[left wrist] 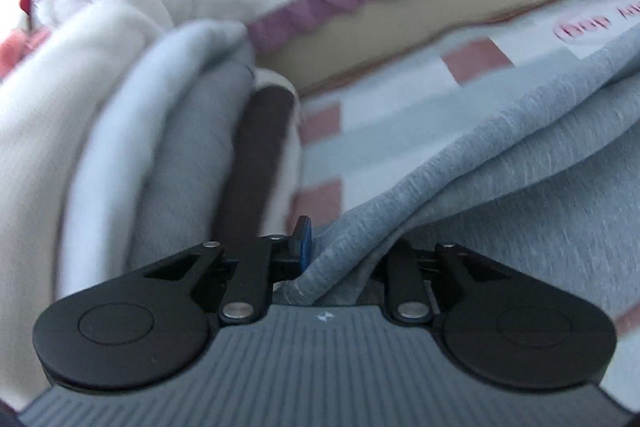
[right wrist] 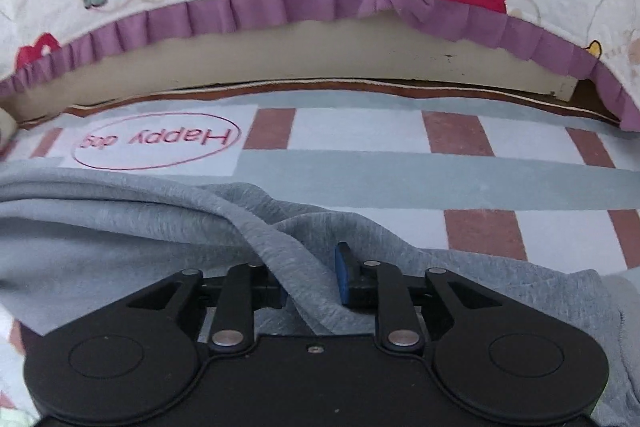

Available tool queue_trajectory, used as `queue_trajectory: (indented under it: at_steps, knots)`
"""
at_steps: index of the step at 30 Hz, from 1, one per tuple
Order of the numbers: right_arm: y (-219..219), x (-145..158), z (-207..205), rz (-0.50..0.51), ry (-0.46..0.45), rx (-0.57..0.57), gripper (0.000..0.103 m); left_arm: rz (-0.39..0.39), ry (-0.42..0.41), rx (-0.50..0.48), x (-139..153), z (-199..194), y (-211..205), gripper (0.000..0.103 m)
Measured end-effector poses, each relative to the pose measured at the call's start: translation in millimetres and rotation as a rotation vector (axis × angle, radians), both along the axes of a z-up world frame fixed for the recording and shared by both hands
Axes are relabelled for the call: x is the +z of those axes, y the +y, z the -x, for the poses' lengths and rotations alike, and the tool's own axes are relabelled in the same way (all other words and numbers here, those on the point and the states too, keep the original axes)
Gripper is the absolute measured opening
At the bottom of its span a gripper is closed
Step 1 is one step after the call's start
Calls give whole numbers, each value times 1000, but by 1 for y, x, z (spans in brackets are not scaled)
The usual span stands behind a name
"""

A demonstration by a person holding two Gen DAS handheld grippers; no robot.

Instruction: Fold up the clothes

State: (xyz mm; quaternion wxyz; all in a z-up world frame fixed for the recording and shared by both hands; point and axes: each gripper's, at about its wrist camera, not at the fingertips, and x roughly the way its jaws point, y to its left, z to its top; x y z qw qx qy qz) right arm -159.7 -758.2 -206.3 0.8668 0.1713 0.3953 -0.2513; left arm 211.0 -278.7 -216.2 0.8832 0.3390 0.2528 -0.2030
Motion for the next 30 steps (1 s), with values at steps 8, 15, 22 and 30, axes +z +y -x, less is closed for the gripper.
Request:
queue_trajectory:
  at_steps: [8,15,22,30]
  knots:
    - [17,15,12,35,-102,53,9,59,18,-54,15,17,21,13]
    - [57,53,91,10,-229,136,6,254,148,-82,66,74,120,11]
    - [115,35,78,208,-56,240,21,231,276,-78,39,90,152,10]
    - [172,26,60,454,60,344,30,272,301,-46,29,92,163,11]
